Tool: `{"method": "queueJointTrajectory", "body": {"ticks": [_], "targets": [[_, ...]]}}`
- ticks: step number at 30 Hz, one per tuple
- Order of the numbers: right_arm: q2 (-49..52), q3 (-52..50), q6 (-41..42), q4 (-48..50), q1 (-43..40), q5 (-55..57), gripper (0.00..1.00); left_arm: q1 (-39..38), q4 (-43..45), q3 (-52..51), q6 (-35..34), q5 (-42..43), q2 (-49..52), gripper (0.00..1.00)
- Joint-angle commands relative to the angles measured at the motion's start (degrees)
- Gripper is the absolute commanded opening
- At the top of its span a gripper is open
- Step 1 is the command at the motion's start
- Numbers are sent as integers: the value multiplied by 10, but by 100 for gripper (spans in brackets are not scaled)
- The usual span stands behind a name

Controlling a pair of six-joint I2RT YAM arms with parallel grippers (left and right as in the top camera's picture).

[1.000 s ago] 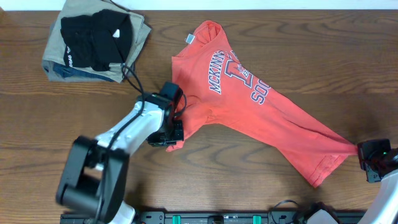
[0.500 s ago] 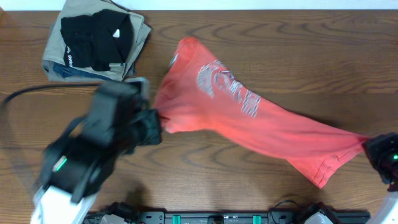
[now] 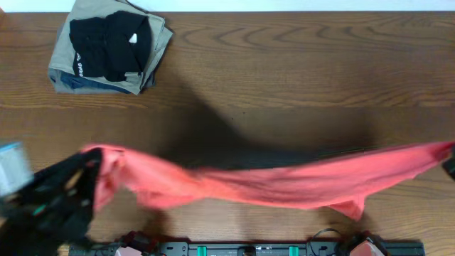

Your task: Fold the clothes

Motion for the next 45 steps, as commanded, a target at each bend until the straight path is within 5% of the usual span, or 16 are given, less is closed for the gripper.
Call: {"method": "queueJointTrajectory", "body": {"ticks": [1, 11, 14, 26, 36, 45], "targets": [[42, 82, -14, -20, -5, 7, 1, -1, 2, 53, 21, -74, 35, 6], [148, 115, 51, 17, -5, 6, 1, 0, 35, 62, 54, -123, 196, 6], [189, 115, 66, 55, -5, 6, 1, 12, 77, 62, 60, -193, 279, 6], [376, 114, 77, 241, 119, 39, 1, 52, 296, 62, 81, -193, 580, 6], [507, 114, 90, 388, 231, 155, 1, 91, 456, 60, 80, -192, 704, 6], [612, 114, 89, 440, 261, 178, 1, 94, 488, 60, 81, -193, 783, 6]]}}
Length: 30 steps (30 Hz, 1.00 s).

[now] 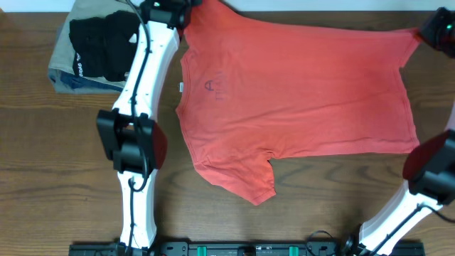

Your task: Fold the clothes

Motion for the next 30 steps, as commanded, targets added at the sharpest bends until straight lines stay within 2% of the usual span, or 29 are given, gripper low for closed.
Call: {"method": "queueJointTrajectory", "body": {"ticks": [1, 10, 14, 20, 24, 30], "targets": [[29, 3, 6, 10, 5, 29, 1, 3, 2, 0, 10, -16, 29, 6], [52, 3, -12, 3, 4, 101, 1, 3, -74, 0, 9, -16, 39, 6], [53, 3, -14, 0, 4, 102, 2, 2, -139, 0, -15, -15, 28, 6], [72, 3, -27, 10, 4, 105, 8, 2, -250, 0, -33, -14, 22, 6], [84, 3, -39, 14, 4, 105, 1, 2, -293, 0, -47, -14, 21, 6], [92, 3, -40, 13, 5, 105, 1, 2, -334, 0, -47, -5, 13, 6]]}}
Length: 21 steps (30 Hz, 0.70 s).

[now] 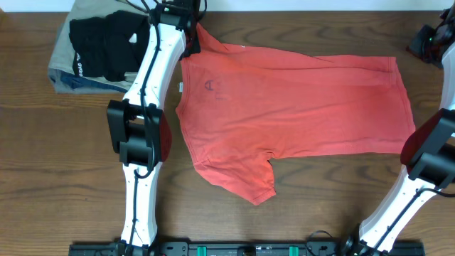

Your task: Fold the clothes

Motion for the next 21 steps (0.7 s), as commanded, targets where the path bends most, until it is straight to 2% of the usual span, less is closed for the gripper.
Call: {"method": "queueJointTrajectory", "body": {"ticks": [1, 2, 7, 21], "targets": [[9, 3, -11, -2, 2, 8, 1, 2, -18, 0, -10, 3, -36, 6], [11, 3, -11, -4, 2, 8, 4, 2, -26, 0, -9, 17, -37, 6], [12, 3, -10, -31, 3, 7, 31, 2, -66, 0, -9, 67, -39, 6], [12, 1, 2, -94, 3, -7, 55, -16, -158, 0, -9, 76, -81, 6]]}}
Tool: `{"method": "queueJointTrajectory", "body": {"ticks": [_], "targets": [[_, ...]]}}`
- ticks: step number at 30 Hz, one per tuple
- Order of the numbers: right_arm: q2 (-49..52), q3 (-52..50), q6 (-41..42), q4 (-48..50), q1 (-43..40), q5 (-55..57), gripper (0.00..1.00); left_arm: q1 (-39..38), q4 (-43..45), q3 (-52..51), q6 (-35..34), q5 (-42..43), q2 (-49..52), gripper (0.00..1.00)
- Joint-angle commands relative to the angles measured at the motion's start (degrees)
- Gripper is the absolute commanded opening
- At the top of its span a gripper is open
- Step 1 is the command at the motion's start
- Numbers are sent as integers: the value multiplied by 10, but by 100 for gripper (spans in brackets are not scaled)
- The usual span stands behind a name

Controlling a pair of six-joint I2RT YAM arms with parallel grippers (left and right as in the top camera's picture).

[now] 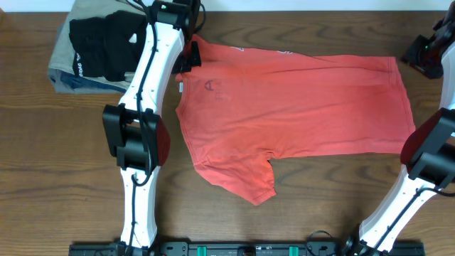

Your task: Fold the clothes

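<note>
A red T-shirt point(291, 107) lies spread flat across the middle of the table, its collar toward the left and one sleeve point(245, 181) pointing to the near edge. My left gripper point(188, 55) hovers at the shirt's far-left corner, looking open, with the cloth lying loose under it. Just off the far-right corner, my right gripper point(421, 57) is apart from the cloth and holds nothing.
A stack of folded clothes point(106, 46), beige and blue with a black piece on top, sits at the far left corner. The left arm point(138, 128) stretches over the table along the shirt's left side. The right arm point(426, 163) stands at the right edge.
The shirt's far-left corner has dropped lower and lies flatter. My left gripper has moved a little toward the near side. The right gripper has shifted slightly down beside the far-right corner.
The shirt first hung stretched between both grippers low over the near side of the table. Then both arms reached far and it lay spread out, its far corners held up. Then the right corner lay free, and now the left corner lies down too.
</note>
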Motion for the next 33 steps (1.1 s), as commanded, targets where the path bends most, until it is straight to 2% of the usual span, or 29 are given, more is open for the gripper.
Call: {"method": "queueJointTrajectory", "body": {"ticks": [1, 5, 17, 20, 23, 26, 33], "targets": [[10, 0, 5, -9, 2, -4, 57, -9, -14, 0, -7, -1, -51, 6], [17, -2, 5, -24, 2, -4, 63, -7, -38, 0, -8, 0, -61, 6], [67, -4, 5, -30, 4, -7, 65, -5, -123, 0, -7, 46, -67, 7], [67, -4, 5, -28, 6, -7, 66, -5, -139, -1, -7, 47, -67, 21], [67, -4, 5, -30, 8, -7, 67, -5, -153, -4, -7, 47, -67, 45], [67, -4, 5, -30, 10, -7, 70, -5, -154, -8, -3, 46, -67, 49], [67, -4, 5, -33, 19, -7, 75, -5, -100, -14, -3, 47, -65, 49]]}}
